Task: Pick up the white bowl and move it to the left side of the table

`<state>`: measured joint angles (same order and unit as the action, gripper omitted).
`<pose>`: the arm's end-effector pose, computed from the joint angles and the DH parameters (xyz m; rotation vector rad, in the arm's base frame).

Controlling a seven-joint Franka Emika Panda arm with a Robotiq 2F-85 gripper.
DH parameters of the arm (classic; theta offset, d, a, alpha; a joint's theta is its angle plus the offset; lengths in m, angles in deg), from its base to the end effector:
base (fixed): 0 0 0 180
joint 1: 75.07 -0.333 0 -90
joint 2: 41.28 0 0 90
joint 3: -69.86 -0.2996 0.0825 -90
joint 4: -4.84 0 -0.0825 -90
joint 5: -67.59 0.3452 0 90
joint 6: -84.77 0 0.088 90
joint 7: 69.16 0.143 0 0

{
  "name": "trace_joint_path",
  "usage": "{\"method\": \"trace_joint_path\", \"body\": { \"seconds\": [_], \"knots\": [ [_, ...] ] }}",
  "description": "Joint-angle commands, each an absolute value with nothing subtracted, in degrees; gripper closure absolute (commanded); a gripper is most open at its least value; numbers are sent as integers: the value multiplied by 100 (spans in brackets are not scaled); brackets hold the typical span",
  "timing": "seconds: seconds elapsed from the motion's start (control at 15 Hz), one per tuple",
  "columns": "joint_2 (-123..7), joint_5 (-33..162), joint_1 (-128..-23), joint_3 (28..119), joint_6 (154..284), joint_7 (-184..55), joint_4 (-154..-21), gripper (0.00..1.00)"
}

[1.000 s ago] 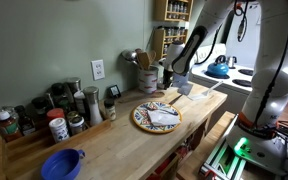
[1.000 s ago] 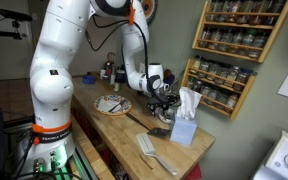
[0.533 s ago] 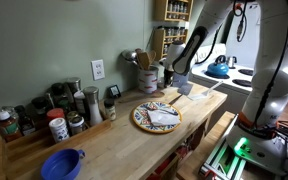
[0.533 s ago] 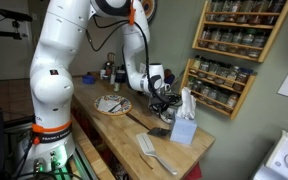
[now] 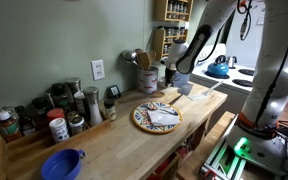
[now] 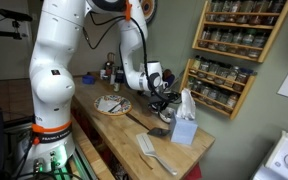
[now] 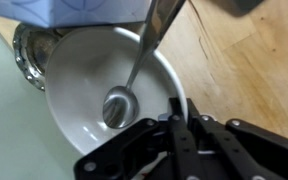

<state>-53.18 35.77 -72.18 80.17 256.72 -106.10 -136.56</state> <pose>0.4863 -0.0798 0.2263 2.4972 1.3041 0.2755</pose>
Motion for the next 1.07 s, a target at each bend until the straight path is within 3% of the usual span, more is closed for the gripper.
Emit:
{"method": "trace_joint_path", "body": {
  "seconds": [0.0, 0.67, 1.0],
  "knots": [
    [-4559, 2717, -7543, 8398, 25782, -10207, -14212, 98],
    [-3283, 2180, -7352, 7650, 25810, -10655, -15574, 98],
    [-3095, 1554, -7700, 7605, 25914, -10604, -15407, 98]
  ]
}}
